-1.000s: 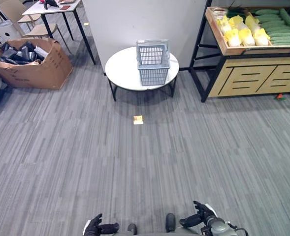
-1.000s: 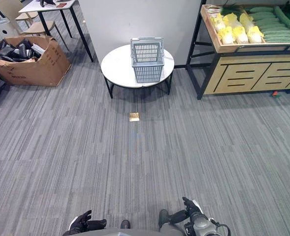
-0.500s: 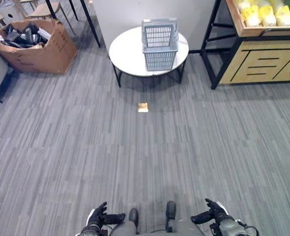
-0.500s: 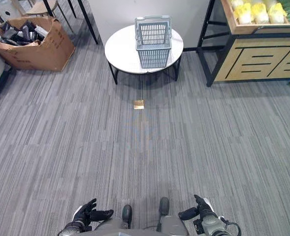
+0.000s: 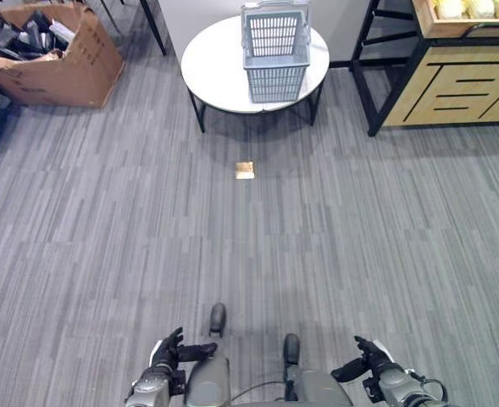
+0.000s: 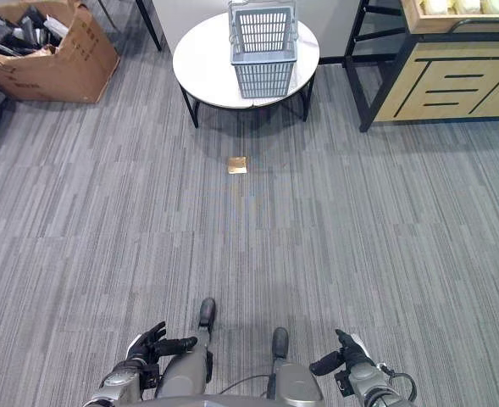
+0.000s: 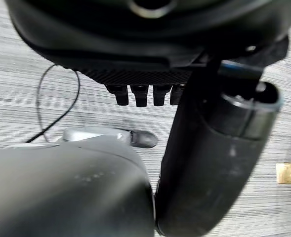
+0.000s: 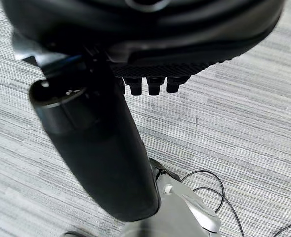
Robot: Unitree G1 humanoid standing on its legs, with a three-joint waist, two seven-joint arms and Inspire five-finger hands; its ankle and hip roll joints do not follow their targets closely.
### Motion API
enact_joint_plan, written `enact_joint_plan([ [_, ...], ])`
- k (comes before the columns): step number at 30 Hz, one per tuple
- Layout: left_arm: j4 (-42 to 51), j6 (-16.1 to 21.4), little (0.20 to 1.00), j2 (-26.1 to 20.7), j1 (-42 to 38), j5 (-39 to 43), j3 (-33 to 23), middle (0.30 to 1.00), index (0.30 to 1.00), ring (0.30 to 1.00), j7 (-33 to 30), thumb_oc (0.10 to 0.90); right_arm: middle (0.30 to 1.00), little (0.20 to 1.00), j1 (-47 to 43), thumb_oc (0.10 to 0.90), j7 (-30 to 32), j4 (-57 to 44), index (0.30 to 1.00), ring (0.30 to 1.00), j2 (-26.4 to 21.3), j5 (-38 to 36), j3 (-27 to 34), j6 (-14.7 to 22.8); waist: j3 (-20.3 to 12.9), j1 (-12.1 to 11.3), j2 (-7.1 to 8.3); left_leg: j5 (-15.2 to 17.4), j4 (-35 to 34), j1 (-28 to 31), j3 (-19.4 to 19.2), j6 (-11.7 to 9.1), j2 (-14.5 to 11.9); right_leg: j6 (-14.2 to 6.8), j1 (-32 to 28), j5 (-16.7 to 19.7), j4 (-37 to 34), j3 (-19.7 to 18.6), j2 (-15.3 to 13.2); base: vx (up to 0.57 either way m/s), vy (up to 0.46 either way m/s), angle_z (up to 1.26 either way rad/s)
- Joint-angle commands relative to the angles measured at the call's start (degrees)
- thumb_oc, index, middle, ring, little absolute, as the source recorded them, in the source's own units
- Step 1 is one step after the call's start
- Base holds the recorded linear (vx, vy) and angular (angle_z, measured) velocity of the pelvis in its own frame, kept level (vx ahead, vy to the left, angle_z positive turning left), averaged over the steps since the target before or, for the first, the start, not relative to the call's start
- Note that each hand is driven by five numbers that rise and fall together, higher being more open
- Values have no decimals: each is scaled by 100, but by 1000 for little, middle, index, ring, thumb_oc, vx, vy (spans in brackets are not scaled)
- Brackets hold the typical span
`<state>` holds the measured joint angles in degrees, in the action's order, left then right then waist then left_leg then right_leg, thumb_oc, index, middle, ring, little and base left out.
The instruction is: Get the vegetables into the basket
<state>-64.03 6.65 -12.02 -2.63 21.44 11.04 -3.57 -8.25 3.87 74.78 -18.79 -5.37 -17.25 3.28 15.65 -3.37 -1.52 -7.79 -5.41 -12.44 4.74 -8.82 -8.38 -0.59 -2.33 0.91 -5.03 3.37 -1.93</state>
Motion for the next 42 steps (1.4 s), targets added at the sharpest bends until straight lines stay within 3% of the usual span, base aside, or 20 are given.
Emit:
enact_joint_plan([
  [1, -61, -106, 1000, 136, 800, -249, 286, 1000, 1000, 1000, 53, 900, 1000, 1000, 364, 900, -42, -178, 1000, 1000, -82, -2, 4, 107, -494, -78, 230, -476, 267, -182, -136, 306, 202, -684, -778, -680, 572, -357, -440, 259, 299, -70],
  [4, -167, -102, 1000, 58, 756, -427, 303, 1000, 1000, 1000, 73, 900, 1000, 1000, 375, 900, -82, -176, 1000, 1000, -25, 8, 36, 100, -580, -53, 344, -233, 412, -128, -299, 470, 321, -844, -654, -392, 751, -529, -671, 190, 296, -67],
  [8, -34, -69, 1000, -209, 687, -829, 527, 1000, 1000, 1000, 182, 900, 1000, 1000, 235, 900, -130, -297, 1000, 1000, 59, 43, -36, 115, -532, -22, 484, 195, 767, -83, -580, 725, 542, -1025, -162, 614, 1425, -725, -944, 113, 338, -35],
  [9, 70, -90, 1000, -356, 653, -965, 608, 1000, 1000, 1000, 231, 900, 1000, 1000, 81, 900, -142, -403, 1000, 1000, 68, 97, -139, 124, -455, -15, 415, 339, 796, 28, -587, 853, 591, -978, 199, 856, 2086, -605, -924, 82, 328, -42],
  [10, 71, -90, 1000, -356, 651, -965, 607, 1000, 1000, 1000, 231, 900, 1000, 1000, 78, 900, -142, -402, 1000, 1000, 68, 97, -139, 124, -453, -17, 417, 342, 800, 27, -590, 854, 592, -978, 205, 848, 2098, -609, -926, 85, 322, -31],
  [13, 14, -142, 1000, -397, 594, -1214, 626, 1000, 1000, 1000, 217, 900, 1000, 1000, -90, 900, -129, -508, 1000, 1000, 82, 126, -200, 143, -362, 9, 317, 566, 767, 405, -641, 996, 707, -906, 550, 1072, 2691, -80, -1043, 127, 272, -11],
  [17, -130, -160, 1000, -389, 477, -1344, 619, 1000, 1000, 1000, 197, 900, 1000, 1000, -231, 900, -140, -607, 1000, 1000, 70, 137, -272, 169, -254, 96, 285, 655, 573, 776, -682, 1026, 728, -843, 976, 837, 2517, 271, -924, 168, 146, -24],
  [18, -353, -154, 1000, -341, 334, -1240, 543, 1000, 1000, 1000, 169, 900, 1000, 1000, -313, 900, -127, -634, 1000, 1000, 73, 110, -299, 195, -155, 159, 287, 751, 531, 935, -653, 1003, 737, -831, 1187, 632, 2030, 452, -841, 190, 27, -12],
  [20, -565, -161, 1000, -279, 213, -1153, 466, 1000, 1000, 1000, 106, 900, 1000, 1000, -371, 900, -104, -629, 1000, 1000, 115, 52, -304, 204, -98, 230, 301, 835, 497, 1076, -590, 976, 759, -875, 1279, 665, 1468, 515, -821, 259, -13, -1],
  [24, -1013, -153, 1000, -159, -1, -1099, 289, 1000, 1000, 1000, 17, 900, 1000, 1000, -419, 900, -88, -626, 1000, 1000, 201, -18, -325, 183, -68, 417, 327, 1121, 380, 1572, -383, 842, 691, -1049, 1669, 1134, 420, 323, -869, 336, -84, 23],
  [26, -1017, -141, 1000, -110, 18, -1030, 240, 1000, 1000, 1000, 22, 900, 1000, 1000, -379, 900, -110, -721, 1000, 1000, 194, 43, -359, 171, -72, 465, 348, 1255, 354, 1792, -236, 762, 645, -1107, 1796, 1259, 380, 270, -901, 354, -144, 22],
  [30, -1161, -155, 1000, 26, 111, -1086, 287, 1000, 1000, 1000, 57, 900, 1000, 1000, -285, 900, -123, -656, 1000, 1000, 166, 24, -314, 170, -261, 484, 304, 1309, 358, 2061, -133, 574, 414, -965, 1533, 1116, 505, 526, -779, 354, -214, 67],
  [31, -1171, -179, 1000, 67, 146, -1030, 260, 1000, 1000, 1000, 61, 900, 1000, 1000, -226, 900, -125, -617, 1000, 1000, 146, 25, -308, 186, -352, 524, 226, 1114, 670, 2017, -94, 413, 209, -834, 1451, 939, 612, 687, -656, 279, -209, 29],
  [32, -1170, -179, 1000, 69, 148, -1030, 261, 1000, 1000, 1000, 61, 900, 1000, 1000, -224, 900, -125, -617, 1000, 1000, 144, 25, -309, 186, -356, 533, 218, 1121, 679, 2009, -84, 408, 201, -830, 1451, 934, 615, 699, -651, 299, -238, 26],
  [35, -1062, -194, 1000, 118, 171, -735, 177, 1000, 1000, 1000, 79, 900, 1000, 1000, -136, 900, -111, -624, 1000, 1000, 51, -15, -311, 206, -297, 502, 211, 548, 1950, 1545, -9, 180, 173, -577, 1222, 655, 726, 865, -555, 182, -180, 14],
  [37, -1010, -187, 1000, 129, 134, -542, 111, 1000, 1000, 1000, 40, 900, 1000, 1000, -114, 900, -87, -576, 1000, 1000, 21, -36, -284, 207, -225, 460, 254, 337, 2347, 1310, 69, 161, 203, -490, 1110, 571, 732, 897, -532, 143, -171, 3],
  [38, -879, -150, 1000, 113, 54, -357, 47, 1000, 1000, 1000, -65, 900, 1000, 1000, -41, 900, -15, -449, 1000, 1000, -5, -69, -201, 184, -137, 400, 328, 38, 2962, 979, 74, 148, 225, -365, 912, 443, 704, 971, -526, 292, -215, 0],
  [39, -781, -148, 1000, 101, 48, -317, 63, 1000, 1000, 1000, -82, 900, 1000, 1000, 55, 900, 25, -259, 1000, 1000, -34, -110, -78, 144, -95, 355, 347, -55, 2999, 797, -68, 210, 191, -324, 717, 319, 657, 1042, -521, 294, -215, 3],
  [41, -752, -153, 1000, 90, 51, -345, 87, 1000, 1000, 1000, -85, 900, 1000, 1000, 85, 900, 29, -192, 1000, 1000, -52, -100, -56, 118, -79, 317, 351, 63, 2852, 644, -120, 247, 267, -340, 623, 268, 614, 1047, -528, 245, -72, 23],
  [42, -698, -138, 1000, 66, 74, -429, 141, 1000, 1000, 1000, -81, 900, 1000, 1000, 151, 900, 45, -118, 1000, 1000, -105, -38, -15, 78, -82, 271, 365, 303, 2477, 256, -296, 318, 388, -396, 439, 175, 508, 1064, -552, 375, -31, 26],
])
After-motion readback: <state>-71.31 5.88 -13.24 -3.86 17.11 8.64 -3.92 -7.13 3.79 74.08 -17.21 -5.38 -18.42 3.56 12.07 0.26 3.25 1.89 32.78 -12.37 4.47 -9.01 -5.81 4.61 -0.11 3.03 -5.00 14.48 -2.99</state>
